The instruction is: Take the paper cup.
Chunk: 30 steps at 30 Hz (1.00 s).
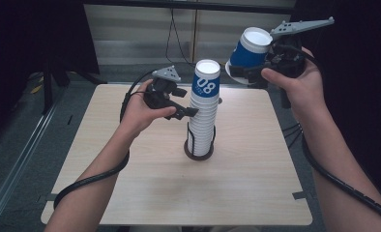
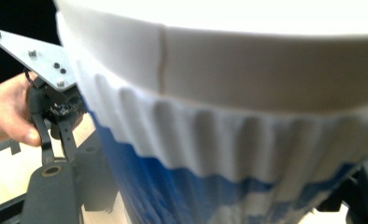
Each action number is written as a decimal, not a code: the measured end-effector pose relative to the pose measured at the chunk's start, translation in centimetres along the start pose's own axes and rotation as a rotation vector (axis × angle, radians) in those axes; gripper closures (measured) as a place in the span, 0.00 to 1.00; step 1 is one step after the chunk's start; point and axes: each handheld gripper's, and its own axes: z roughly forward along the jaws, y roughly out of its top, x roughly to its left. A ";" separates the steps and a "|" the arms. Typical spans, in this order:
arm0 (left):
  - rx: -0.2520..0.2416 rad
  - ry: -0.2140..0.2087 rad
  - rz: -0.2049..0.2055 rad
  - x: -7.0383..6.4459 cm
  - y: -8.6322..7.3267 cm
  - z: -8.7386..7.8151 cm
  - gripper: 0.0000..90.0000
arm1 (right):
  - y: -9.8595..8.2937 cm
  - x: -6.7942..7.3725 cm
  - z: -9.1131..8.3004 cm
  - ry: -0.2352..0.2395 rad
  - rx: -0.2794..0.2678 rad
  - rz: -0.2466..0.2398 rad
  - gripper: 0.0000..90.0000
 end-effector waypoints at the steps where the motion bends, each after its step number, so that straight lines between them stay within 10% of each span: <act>1: 0.000 0.000 0.000 0.0 0.0 0.0 0.21 | -0.2 -0.1 -0.1 -0.002 0.004 0.000 0.24; 30: 0.014 -0.003 -0.037 -0.4 -4.1 -0.7 0.19 | -7.9 -0.7 0.9 0.016 0.075 0.031 0.24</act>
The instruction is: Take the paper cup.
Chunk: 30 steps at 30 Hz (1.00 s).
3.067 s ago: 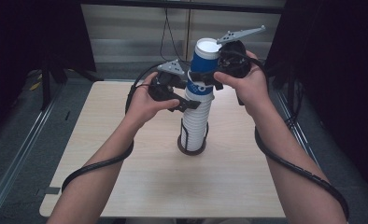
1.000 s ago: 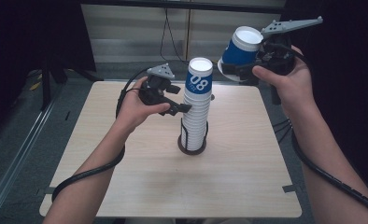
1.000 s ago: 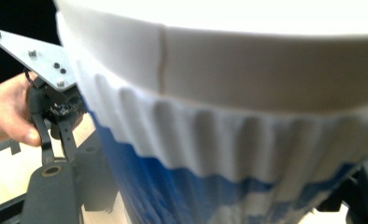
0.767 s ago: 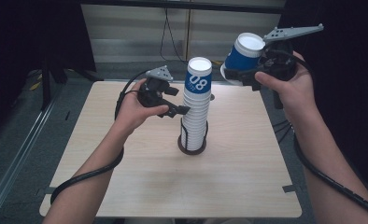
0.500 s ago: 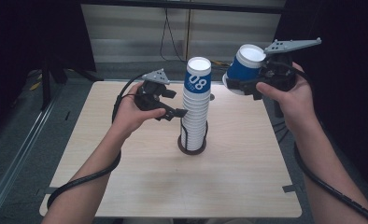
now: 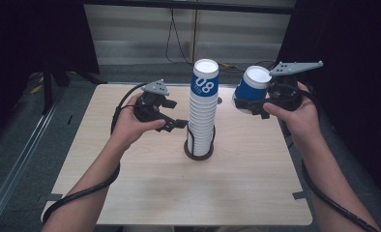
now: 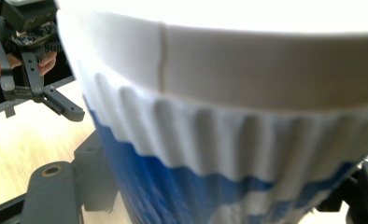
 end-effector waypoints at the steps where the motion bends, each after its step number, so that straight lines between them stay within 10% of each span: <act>1: 0.001 0.000 0.005 0.0 -0.2 0.0 0.19 | -0.2 0.0 0.1 0.001 0.004 -0.003 0.24; 30: 0.020 -0.015 -0.030 -0.9 -4.3 1.0 0.19 | -5.4 1.8 2.5 0.063 0.080 -0.022 0.24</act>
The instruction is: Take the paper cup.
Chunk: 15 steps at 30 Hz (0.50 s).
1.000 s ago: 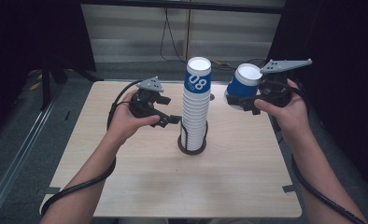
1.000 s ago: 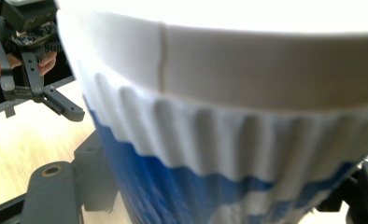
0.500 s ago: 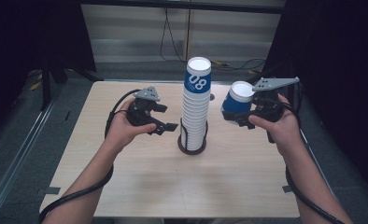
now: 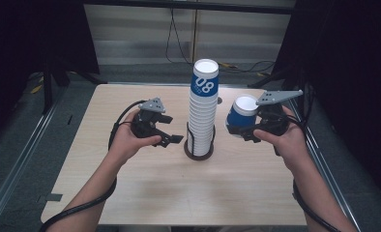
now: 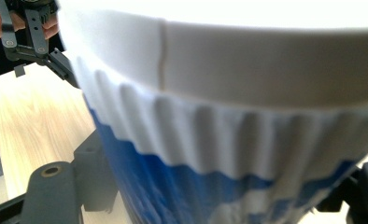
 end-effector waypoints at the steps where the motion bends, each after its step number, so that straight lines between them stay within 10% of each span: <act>1: 0.007 -0.003 0.004 -0.1 -0.2 0.1 0.19 | -0.1 0.0 0.1 0.001 0.002 -0.002 0.24; 15: 0.012 -0.020 -0.015 -0.4 -2.0 0.4 0.19 | -2.2 0.8 2.7 0.054 0.006 0.000 0.24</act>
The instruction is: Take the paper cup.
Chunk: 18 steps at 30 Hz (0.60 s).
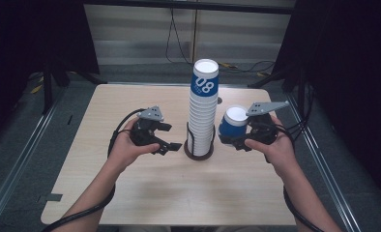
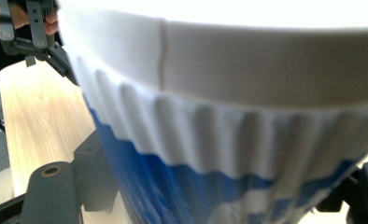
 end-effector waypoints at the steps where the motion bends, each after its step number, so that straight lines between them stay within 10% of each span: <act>1: -0.005 -0.003 -0.002 0.0 -0.1 0.1 0.19 | -0.2 0.2 0.3 0.009 0.005 -0.002 0.24; 18: 0.003 -0.014 -0.002 -0.2 -0.4 0.8 0.18 | -1.2 1.0 2.0 0.059 0.013 -0.020 0.23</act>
